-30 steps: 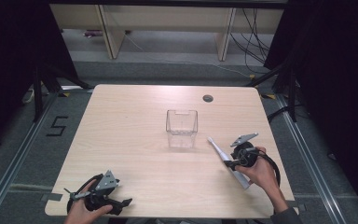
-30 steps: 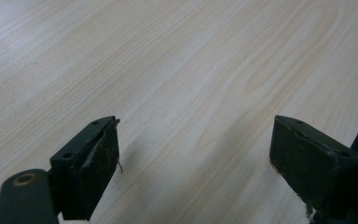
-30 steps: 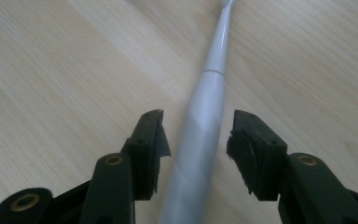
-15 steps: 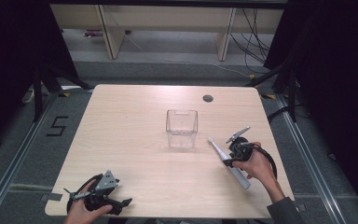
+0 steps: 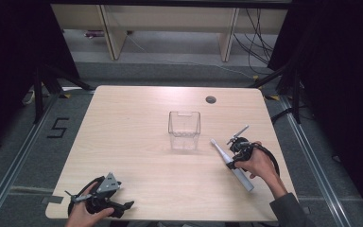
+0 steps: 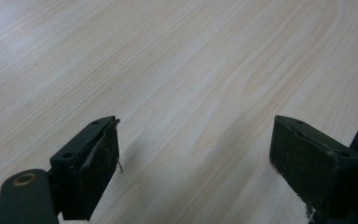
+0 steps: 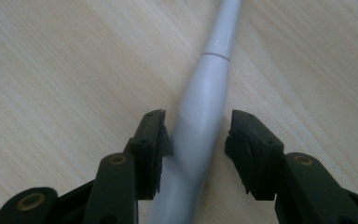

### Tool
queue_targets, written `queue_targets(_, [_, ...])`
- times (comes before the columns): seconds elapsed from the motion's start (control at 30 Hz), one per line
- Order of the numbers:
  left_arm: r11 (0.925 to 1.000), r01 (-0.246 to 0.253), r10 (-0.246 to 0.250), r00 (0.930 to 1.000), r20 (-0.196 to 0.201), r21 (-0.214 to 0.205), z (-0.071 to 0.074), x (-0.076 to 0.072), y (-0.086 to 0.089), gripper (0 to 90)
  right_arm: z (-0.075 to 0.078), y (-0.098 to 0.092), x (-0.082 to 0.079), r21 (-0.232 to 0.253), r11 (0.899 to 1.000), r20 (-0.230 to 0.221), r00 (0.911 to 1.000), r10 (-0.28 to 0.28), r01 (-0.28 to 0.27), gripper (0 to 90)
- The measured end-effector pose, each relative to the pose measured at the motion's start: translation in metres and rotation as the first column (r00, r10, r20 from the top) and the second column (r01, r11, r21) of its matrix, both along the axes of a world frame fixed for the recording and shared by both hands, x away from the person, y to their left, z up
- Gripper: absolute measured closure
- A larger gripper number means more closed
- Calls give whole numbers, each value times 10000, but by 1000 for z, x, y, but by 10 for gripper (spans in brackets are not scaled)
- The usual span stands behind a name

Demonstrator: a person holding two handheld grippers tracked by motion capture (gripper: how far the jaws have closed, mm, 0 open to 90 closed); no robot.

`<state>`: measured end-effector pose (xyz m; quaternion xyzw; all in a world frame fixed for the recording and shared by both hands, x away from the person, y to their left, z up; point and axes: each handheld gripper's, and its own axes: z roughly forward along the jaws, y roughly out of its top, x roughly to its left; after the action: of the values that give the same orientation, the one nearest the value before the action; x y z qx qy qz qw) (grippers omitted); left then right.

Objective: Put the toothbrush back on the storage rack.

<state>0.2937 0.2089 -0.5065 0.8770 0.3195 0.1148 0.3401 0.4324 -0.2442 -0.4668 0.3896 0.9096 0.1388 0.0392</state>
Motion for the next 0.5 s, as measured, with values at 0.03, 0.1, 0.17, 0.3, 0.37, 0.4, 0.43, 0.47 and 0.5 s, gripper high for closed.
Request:
queue_targets(0.03, [10000, 2, -2, 10000, -17, -1, 0, 0, 0, 154, 0, 0, 1, 23, 9998, 26, 9998, 187, -187, 569])
queue_targets(0.1, [10000, -4, 4, 10000, -17, -7, 0, 0, 0, 154, 0, 2, 3, -103, 9996, -58, 9997, 252, -252, 580])
queue_targets(0.17, [10000, -4, 4, 10000, -14, -14, 0, 0, 0, 154, 0, 3, 5, -184, 9994, -137, 9994, 303, -305, 594])
queue_targets(0.3, [10000, -40, 40, 10000, 2, 47, 0, 0, 0, 154, -1, 4, 7, -269, 9993, -399, 9989, 263, -274, 603])
queue_targets(0.37, [10000, -90, 90, 10000, 10, 28, 0, 0, 0, 154, -2, 5, 8, -395, 9986, -517, 9981, 337, -358, 611])
queue_targets(0.4, [10000, 10, -10, 10000, -73, 21, 0, 0, 0, 154, -3, 5, 9, -378, 9982, -525, 9977, 435, -455, 616])
queue_targets(0.43, [10000, 0, 0, 10000, -15, -8, 0, 0, 0, 154, -3, 5, 10, -421, 9978, -587, 9971, 487, -512, 621])
queue_targets(0.47, [10000, -6, 6, 10000, -13, -12, 0, 0, 0, 154, -3, 7, 8, -471, 9986, -823, 9964, 202, -241, 625])
queue_targets(0.5, [10000, 9, -9, 10000, -7, 1, 0, 0, 0, 154, -4, 6, 11, -494, 9973, -697, 9963, 509, -544, 629])
